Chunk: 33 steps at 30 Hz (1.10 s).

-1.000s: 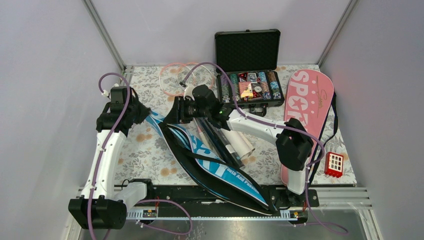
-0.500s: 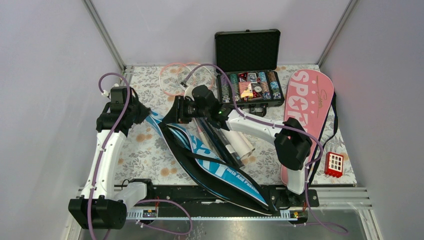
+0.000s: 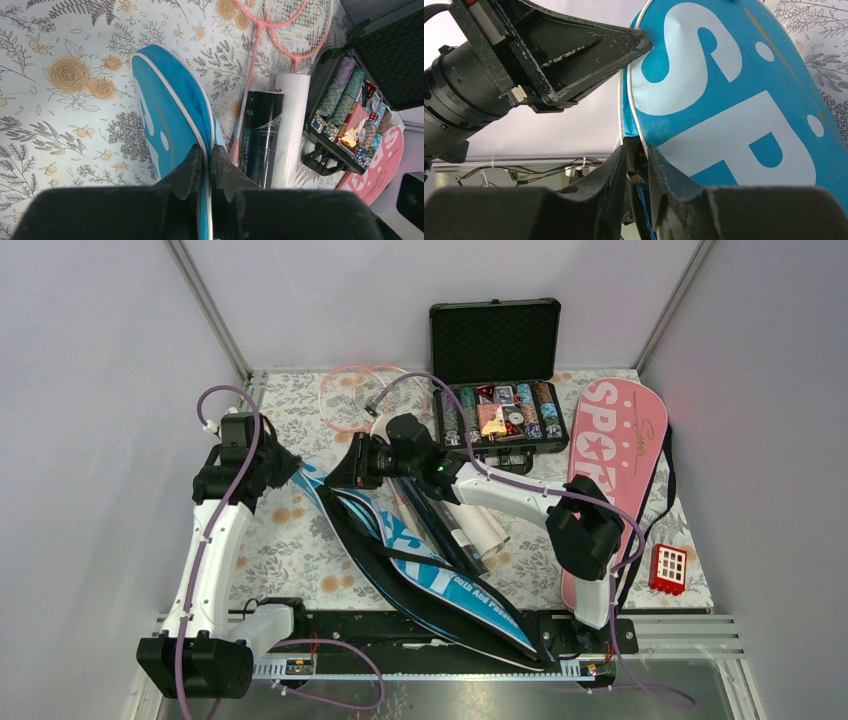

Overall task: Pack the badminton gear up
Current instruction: Zip the racket bag at the center of the board.

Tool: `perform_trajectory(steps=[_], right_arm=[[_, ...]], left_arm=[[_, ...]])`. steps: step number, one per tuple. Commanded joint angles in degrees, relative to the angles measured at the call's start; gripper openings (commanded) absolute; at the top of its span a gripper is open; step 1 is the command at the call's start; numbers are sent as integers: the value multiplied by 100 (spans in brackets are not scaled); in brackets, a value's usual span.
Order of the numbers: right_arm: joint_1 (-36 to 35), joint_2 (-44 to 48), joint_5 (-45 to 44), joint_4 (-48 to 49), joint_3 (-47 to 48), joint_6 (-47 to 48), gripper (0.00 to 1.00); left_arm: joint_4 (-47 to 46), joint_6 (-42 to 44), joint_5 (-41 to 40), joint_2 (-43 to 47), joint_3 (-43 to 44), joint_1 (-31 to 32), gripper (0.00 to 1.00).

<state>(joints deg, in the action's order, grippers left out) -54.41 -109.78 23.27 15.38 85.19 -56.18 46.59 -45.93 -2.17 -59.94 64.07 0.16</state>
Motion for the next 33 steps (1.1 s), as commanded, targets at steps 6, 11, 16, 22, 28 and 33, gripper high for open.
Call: perform_trajectory(steps=[6, 11, 16, 22, 28, 33], right_arm=[[-9, 56, 34, 154, -104, -174, 24], [-10, 91, -49, 28, -167, -68, 8], [-8, 281, -182, 114, -430, 79, 0], [-8, 702, -487, 3, -919, 304, 0], [-12, 1131, -630, -29, -1361, 426, 0], [-9, 1437, -586, 28, -1748, 477, 0]], left_arm=[[-304, -25, 178, 50, 104, 58, 0], [-308, -14, 161, 43, 161, 67, 0], [-296, 37, 67, 45, 235, 62, 0], [-264, 76, -14, 35, 287, 62, 0], [-264, 56, 20, 9, 356, 59, 0], [-247, 67, -41, 19, 356, 60, 0]])
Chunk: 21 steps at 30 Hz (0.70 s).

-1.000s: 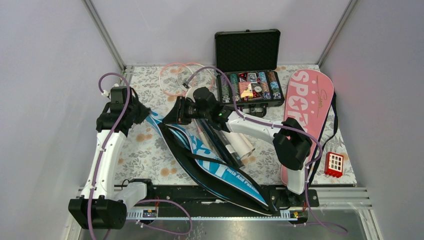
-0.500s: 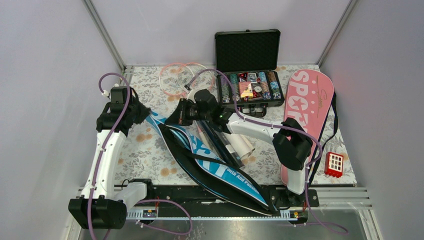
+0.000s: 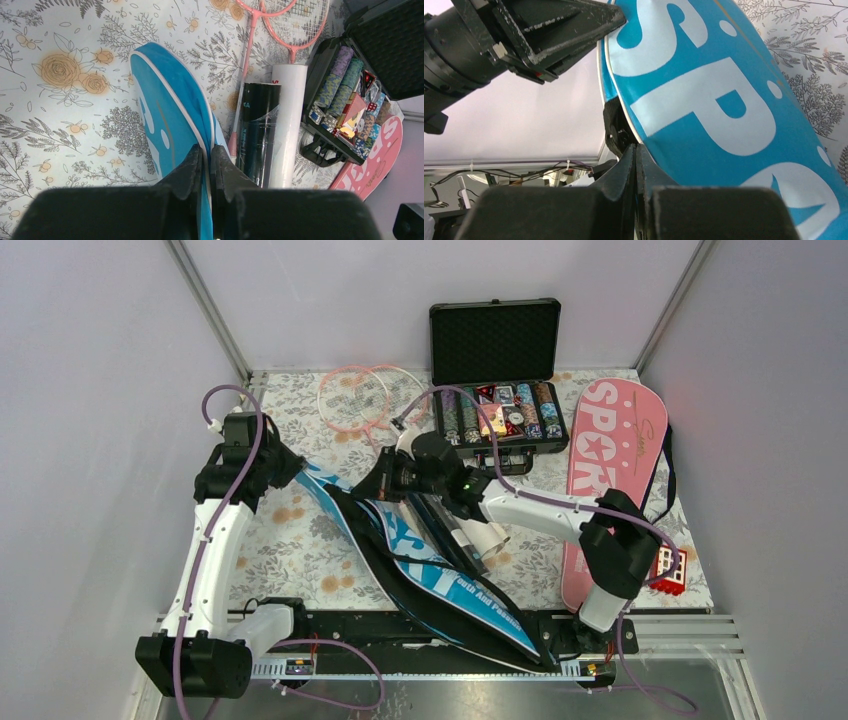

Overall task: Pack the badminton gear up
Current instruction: Zip the racket bag at the center of the board.

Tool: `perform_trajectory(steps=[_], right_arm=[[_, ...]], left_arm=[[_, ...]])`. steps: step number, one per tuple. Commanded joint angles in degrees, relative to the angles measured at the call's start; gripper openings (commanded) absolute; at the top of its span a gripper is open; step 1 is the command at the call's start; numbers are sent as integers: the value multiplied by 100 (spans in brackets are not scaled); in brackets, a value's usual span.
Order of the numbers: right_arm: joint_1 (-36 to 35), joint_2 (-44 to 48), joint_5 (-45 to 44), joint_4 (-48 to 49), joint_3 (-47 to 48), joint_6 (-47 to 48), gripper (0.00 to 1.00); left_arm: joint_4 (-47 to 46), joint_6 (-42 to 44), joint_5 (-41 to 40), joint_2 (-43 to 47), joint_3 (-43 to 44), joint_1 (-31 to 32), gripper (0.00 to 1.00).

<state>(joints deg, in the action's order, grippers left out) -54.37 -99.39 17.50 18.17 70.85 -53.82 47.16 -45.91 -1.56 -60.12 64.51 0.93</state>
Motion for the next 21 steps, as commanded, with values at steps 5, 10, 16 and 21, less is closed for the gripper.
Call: perform_trajectory(steps=[5, 10, 16, 21], right_arm=[[-12, 920, -16, -688, -692, 490, 0], [-12, 1758, -280, -1602, -1068, 858, 0], [-12, 2553, -503, -2983, -1461, 1042, 0], [-12, 3277, -925, -3795, -1889, 989, 0]], left_arm=[[-256, 41, -190, 34, 390, -20, 0], [-233, 21, -354, 68, 441, -18, 0], [-226, 30, -399, 106, 495, -60, 0], [-205, 134, -443, 185, 495, -269, 0]])
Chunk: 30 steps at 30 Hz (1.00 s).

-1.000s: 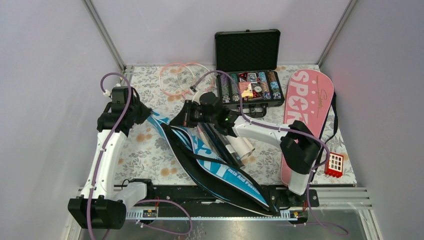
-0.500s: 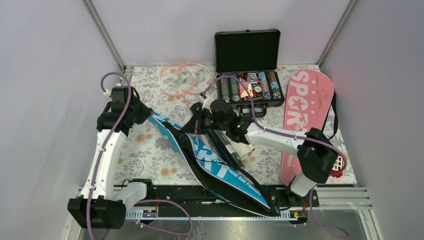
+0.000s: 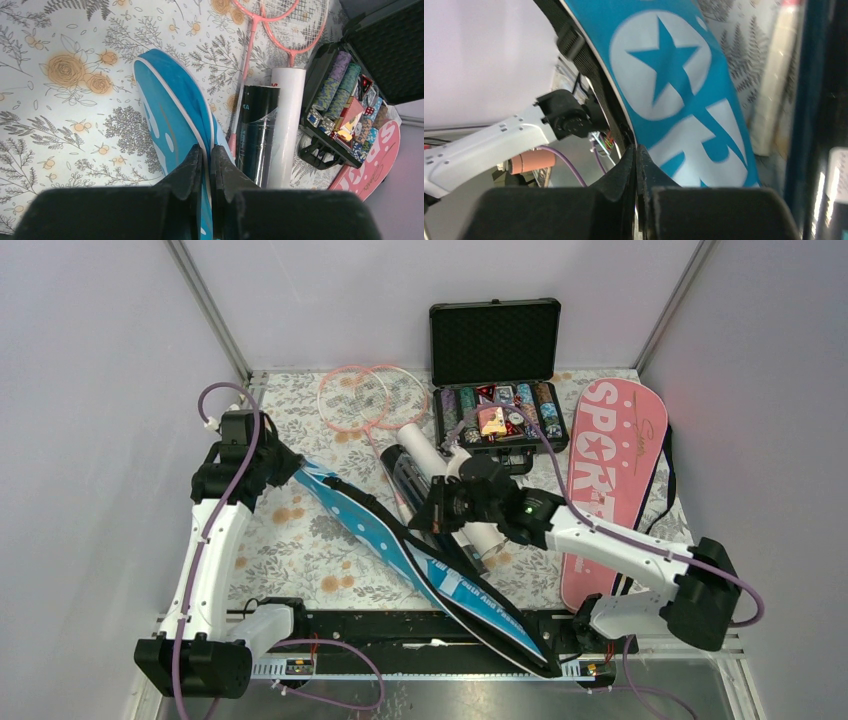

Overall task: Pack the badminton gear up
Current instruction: Zip the racket bag at the center of the board.

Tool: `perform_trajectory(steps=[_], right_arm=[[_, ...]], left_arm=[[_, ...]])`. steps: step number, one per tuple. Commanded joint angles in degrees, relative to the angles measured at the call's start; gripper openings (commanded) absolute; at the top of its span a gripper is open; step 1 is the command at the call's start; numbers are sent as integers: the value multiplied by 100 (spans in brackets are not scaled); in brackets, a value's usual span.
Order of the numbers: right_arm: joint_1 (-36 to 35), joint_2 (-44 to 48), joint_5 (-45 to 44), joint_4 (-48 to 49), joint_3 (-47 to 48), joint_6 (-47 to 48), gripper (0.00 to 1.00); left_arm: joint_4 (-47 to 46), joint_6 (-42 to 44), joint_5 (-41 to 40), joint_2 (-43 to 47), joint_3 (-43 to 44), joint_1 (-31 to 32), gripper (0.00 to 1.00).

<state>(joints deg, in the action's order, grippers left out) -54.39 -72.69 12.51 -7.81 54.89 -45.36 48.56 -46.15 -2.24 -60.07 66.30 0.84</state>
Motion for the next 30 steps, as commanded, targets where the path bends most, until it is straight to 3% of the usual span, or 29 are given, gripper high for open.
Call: perform_trajectory(steps=[1, 17, 30], right_arm=[[-10, 767, -534, -1387, -373, 150, 0], [-10, 3559, -1559, -4633, -1492, -295, 0], [-8, 4318, -2155, -6294, -1490, -802, 0]], left_arm=[[-347, 192, -367, 192, 323, -338, 0], [-355, 635, -618, 168, 727, -791, 0], [-486, 859, -903, -488, 1303, -1097, 0]])
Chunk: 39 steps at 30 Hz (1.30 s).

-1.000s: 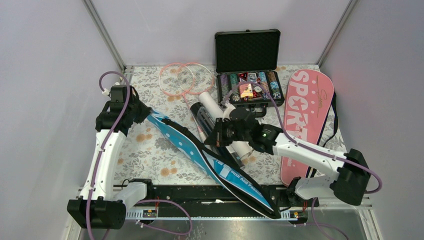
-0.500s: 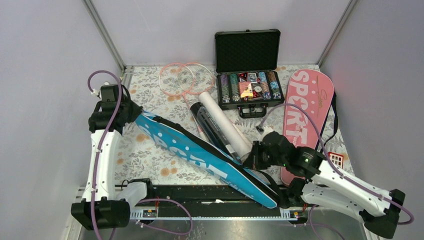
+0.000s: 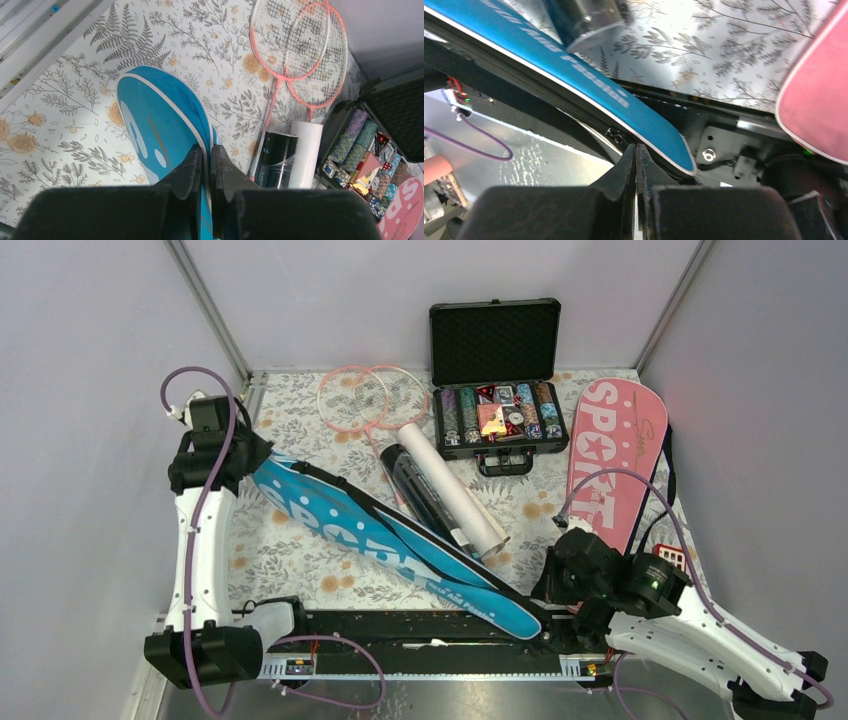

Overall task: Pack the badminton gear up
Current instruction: Zip the racket bag at the center of the board.

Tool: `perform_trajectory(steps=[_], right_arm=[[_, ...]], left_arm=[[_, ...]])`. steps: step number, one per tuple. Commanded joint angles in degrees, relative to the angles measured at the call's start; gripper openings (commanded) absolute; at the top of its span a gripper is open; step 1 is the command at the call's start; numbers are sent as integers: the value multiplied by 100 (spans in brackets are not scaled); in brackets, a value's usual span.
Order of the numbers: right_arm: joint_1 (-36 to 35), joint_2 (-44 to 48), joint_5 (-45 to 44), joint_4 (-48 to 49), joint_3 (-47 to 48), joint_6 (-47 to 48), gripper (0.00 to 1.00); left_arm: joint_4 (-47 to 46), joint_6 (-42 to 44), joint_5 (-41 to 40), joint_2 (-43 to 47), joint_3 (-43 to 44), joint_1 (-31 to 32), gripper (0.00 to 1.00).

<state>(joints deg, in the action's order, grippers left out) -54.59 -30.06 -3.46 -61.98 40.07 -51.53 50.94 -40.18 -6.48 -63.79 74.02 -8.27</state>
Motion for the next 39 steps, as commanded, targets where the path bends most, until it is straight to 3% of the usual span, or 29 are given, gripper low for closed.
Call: perform_trajectory(steps=[1, 9, 19, 21, 22, 23, 25, 27, 32, 39], right_arm=[[10, 67, -566, -934, -27, -235, 0], [10, 447, -445, -807, -413, -336, 0], [10, 148, 496, 99, -885, 80, 0], [10, 56, 504, 400, -641, 293, 15], [10, -23, 407, 514, -364, 495, 30], [14, -113, 307, 573, -86, 698, 36], [10, -314, 163, 836, 387, 1218, 58], [10, -509, 103, 1111, 703, 1709, 70], [10, -860, -29, 1851, 1028, 2380, 77], [9, -1815, -41, 2442, 1421, 2517, 77]], left_arm=[[-721, 287, -504, -169, 625, -210, 0], [-574, 490, -761, -704, 1307, -388, 0], [-634, 716, -548, -1208, 1891, -412, 0], [-617, 946, -326, -1276, 2037, -413, 0], [-570, 1092, -205, -1305, 2075, -412, 0], [-497, 1188, -110, -1317, 2106, -408, 0], [-408, 1419, 19, -1288, 2085, -412, 0], [-358, 1708, -35, -1272, 2055, -412, 0], [98, 2410, -1167, -1634, 2491, -412, 0], [221, 2795, -2030, -2577, 3411, -391, 0]])
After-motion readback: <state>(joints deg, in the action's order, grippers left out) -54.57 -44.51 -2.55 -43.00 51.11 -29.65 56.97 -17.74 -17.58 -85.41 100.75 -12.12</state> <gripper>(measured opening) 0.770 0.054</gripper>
